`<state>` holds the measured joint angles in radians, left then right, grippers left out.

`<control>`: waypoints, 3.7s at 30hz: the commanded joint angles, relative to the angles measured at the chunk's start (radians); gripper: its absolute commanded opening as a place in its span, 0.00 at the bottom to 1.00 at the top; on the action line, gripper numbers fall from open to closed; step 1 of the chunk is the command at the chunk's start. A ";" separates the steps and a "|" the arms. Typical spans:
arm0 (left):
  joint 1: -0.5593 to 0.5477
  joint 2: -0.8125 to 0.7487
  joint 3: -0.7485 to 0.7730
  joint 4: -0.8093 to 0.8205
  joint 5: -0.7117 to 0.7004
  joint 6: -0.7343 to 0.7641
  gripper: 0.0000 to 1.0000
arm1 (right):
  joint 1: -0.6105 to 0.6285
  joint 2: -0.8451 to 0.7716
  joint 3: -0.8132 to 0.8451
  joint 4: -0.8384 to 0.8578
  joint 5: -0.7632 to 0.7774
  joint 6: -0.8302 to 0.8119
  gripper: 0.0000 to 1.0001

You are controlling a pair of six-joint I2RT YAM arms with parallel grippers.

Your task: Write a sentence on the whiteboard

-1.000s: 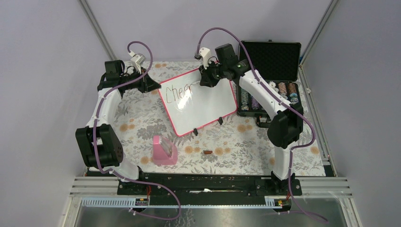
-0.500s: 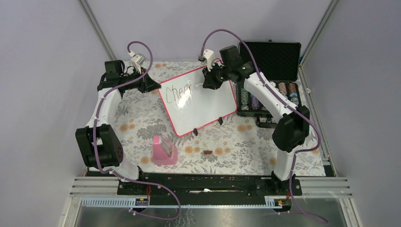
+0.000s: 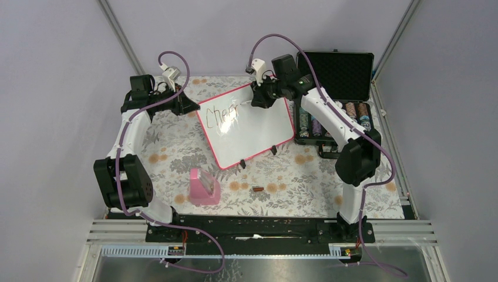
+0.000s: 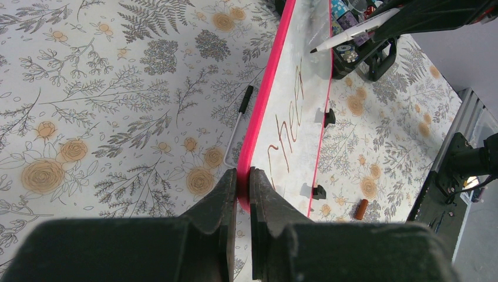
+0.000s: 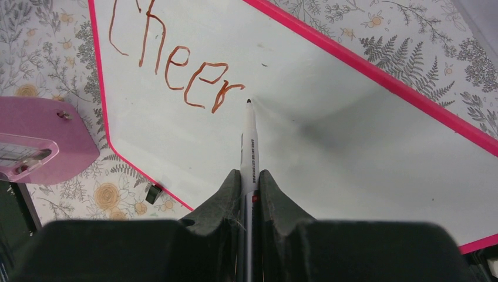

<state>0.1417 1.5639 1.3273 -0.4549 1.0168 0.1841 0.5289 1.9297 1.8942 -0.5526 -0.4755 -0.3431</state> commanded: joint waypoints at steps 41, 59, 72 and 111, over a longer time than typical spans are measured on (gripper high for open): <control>-0.041 -0.017 0.004 -0.030 0.026 0.030 0.00 | 0.012 -0.017 -0.045 0.026 0.031 -0.031 0.00; -0.040 -0.019 0.007 -0.030 0.023 0.028 0.00 | 0.002 -0.051 -0.110 0.026 0.028 -0.038 0.00; -0.044 -0.020 0.003 -0.030 0.020 0.030 0.00 | 0.043 -0.033 -0.105 0.025 -0.014 -0.024 0.00; -0.047 -0.018 0.016 -0.090 -0.006 0.060 0.29 | -0.058 -0.148 -0.124 0.005 -0.136 -0.021 0.00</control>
<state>0.1013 1.5517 1.3273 -0.5323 0.9890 0.2287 0.4770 1.8256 1.7836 -0.5743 -0.5713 -0.3595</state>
